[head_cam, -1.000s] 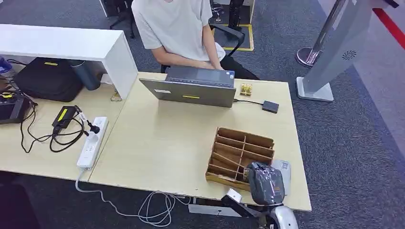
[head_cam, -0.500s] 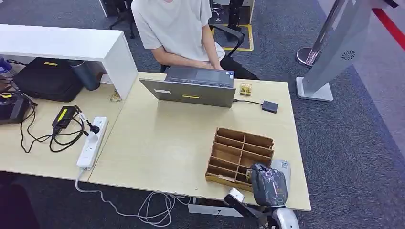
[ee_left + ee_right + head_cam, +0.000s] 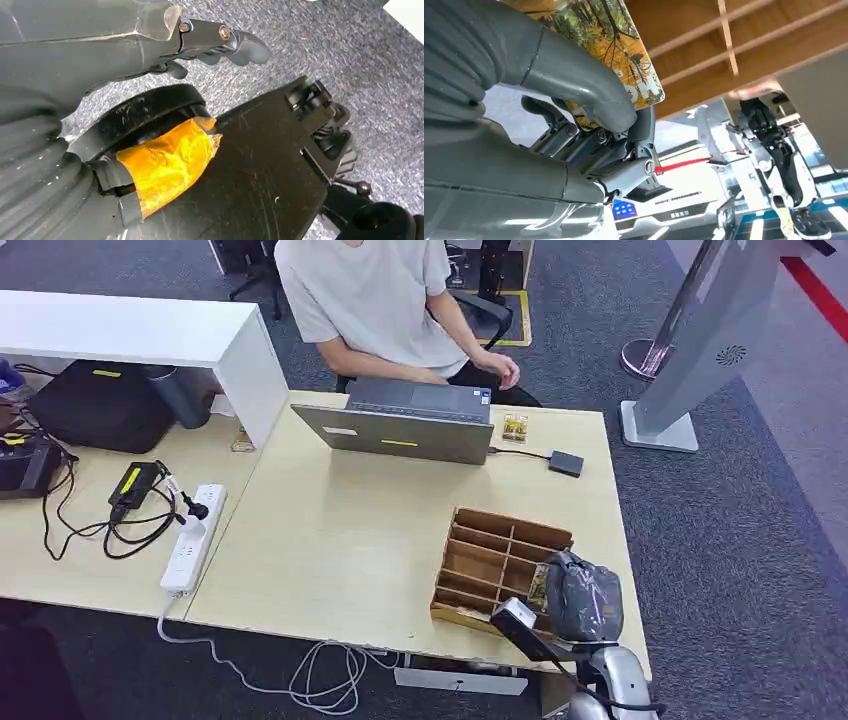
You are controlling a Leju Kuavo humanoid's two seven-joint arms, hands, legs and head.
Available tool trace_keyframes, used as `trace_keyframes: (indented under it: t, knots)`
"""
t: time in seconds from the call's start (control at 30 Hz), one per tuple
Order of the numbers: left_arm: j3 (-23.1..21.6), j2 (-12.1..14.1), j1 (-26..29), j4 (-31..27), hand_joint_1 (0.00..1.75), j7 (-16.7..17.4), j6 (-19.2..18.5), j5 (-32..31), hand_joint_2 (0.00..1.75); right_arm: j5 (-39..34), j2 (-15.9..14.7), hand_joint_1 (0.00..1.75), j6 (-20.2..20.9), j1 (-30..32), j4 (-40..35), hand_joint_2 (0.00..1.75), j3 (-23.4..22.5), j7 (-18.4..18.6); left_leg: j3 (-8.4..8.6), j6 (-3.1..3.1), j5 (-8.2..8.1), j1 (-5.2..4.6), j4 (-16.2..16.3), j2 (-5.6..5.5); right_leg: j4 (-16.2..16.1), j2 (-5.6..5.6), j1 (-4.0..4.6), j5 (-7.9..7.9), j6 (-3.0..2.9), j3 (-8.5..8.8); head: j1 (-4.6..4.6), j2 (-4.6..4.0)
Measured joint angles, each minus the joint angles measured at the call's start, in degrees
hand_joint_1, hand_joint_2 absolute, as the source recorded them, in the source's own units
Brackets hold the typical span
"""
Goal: Pass the card to the sensor for recognition and then transmit it.
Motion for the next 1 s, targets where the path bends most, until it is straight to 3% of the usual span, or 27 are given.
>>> trace_keyframes:
  t: [0.3,0.37,0.43,0.53,0.57,0.7,0.8,1.0]
  knots:
    - [0.0,0.0,0.0,0.0,0.0,0.5,-1.6,-0.4,1.75,-4.8,-3.5,1.75,10.7,-9.4,-0.6,1.75,0.2,1.4,-0.01,0.01,0.06,0.0,0.0,-0.01,0.0,0.0,0.0,0.09,0.02,0.0,0.02,0.0]
    - [0.0,0.0,0.0,0.0,0.0,0.5,-1.9,-0.6,1.75,-7.8,-4.3,1.75,18.0,-12.5,-0.3,1.75,0.9,2.1,-0.06,0.01,0.06,0.0,0.0,0.02,0.0,0.09,0.0,0.12,0.02,-0.03,0.02,0.0]
    - [0.0,0.0,0.0,0.0,0.0,0.5,-2.4,-0.9,1.75,-12.7,-5.5,1.75,30.6,-17.7,1.1,1.75,2.8,3.3,-0.11,-0.02,0.12,0.0,0.0,0.12,0.1,0.2,0.0,0.22,0.0,-0.17,0.0,0.0]
    - [0.0,0.1,0.0,0.0,0.0,0.6,-3.0,-1.2,1.75,-16.9,-6.1,1.75,40.9,-26.6,4.9,1.75,6.0,4.7,-0.28,0.01,0.28,0.0,0.0,0.2,0.1,0.2,0.01,0.37,0.03,-0.33,0.02,0.0]
    - [0.0,0.1,0.0,0.0,0.0,0.6,-3.3,-1.3,1.75,-17.7,-6.0,1.75,42.5,-29.8,6.4,1.75,7.4,5.3,-0.31,-0.01,0.31,0.0,0.0,0.18,0.1,0.19,0.01,0.4,0.02,-0.36,0.0,0.0]
    - [0.0,0.1,0.0,0.0,0.0,0.7,-3.7,-1.4,1.75,-19.8,-4.7,1.75,44.1,-38.0,11.4,1.75,11.7,7.7,-0.36,-0.01,0.43,0.01,0.0,0.15,0.1,0.14,0.04,0.41,0.0,-0.39,0.02,0.0]
    - [0.0,0.1,0.0,0.0,0.0,0.7,-4.0,-1.4,1.75,-19.6,-3.1,1.75,43.0,-41.8,14.5,1.75,14.1,8.9,-0.36,-0.02,0.43,0.05,0.0,0.14,0.1,0.13,0.05,0.41,0.0,-0.41,0.02,0.0]
    - [0.0,0.1,0.0,0.0,0.0,0.7,-4.5,-1.7,1.75,-14.5,-0.7,1.75,26.4,-43.1,17.7,1.75,16.3,9.2,-0.37,-0.02,0.43,0.05,0.0,0.11,0.1,0.12,0.05,0.41,0.0,-0.43,0.02,0.0]
